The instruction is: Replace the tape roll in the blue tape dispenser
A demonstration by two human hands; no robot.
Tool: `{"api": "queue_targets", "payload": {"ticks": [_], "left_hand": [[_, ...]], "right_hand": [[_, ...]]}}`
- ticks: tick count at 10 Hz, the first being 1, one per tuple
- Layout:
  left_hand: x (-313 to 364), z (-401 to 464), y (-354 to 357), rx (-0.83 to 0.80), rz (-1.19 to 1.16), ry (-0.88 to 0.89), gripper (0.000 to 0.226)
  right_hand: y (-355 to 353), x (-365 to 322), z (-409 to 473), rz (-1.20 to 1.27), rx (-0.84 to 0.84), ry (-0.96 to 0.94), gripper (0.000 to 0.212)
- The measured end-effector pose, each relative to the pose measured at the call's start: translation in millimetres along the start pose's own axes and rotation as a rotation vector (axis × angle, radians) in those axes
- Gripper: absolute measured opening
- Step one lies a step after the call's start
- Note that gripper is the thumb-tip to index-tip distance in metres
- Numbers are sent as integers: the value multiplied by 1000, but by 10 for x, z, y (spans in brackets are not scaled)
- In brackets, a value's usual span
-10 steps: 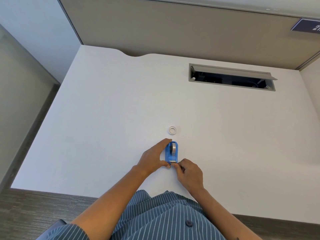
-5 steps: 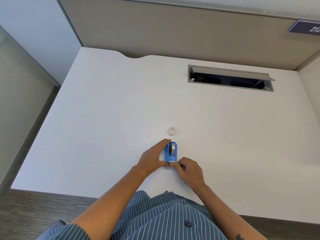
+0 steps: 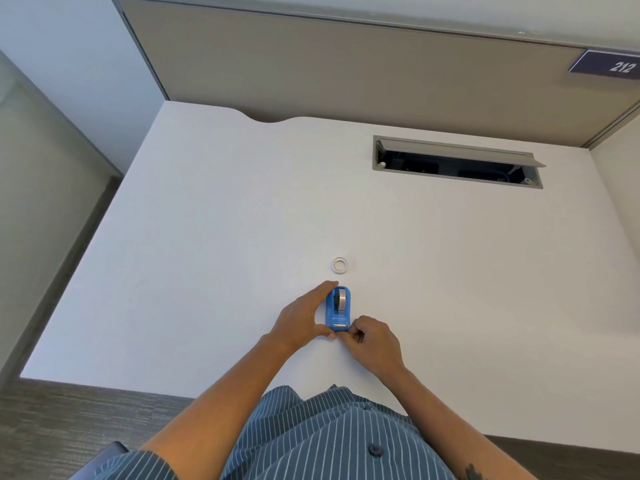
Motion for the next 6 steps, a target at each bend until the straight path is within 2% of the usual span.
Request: {"api": "queue_targets", "payload": {"ticks": [1, 2, 3, 4, 6], "left_hand": [[10, -12, 20, -14, -16, 1, 108], [24, -70, 73, -58, -19, 13, 116], [27, -134, 102, -104, -21, 43, 129], [44, -200, 153, -55, 3, 74, 130], [52, -135, 158, 169, 115, -20, 103]], "right_hand": [[-36, -5, 17, 30, -26, -30, 39], [-122, 47, -1, 63, -101, -90, 24], [-185, 119, -69, 33, -78, -143, 30], [-277, 230, -155, -114, 61, -238, 27], [-539, 427, -122, -292, 261, -285, 42]]}}
Point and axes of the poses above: each hand's wrist, its own z-axis towards the middle knuckle, its own y-axis out of the palm, x = y × z, the point moved 1 cm from there along z, towards the middle knuckle, and after that the axes turned 9 degrees about -x, right-handed, at the moved point
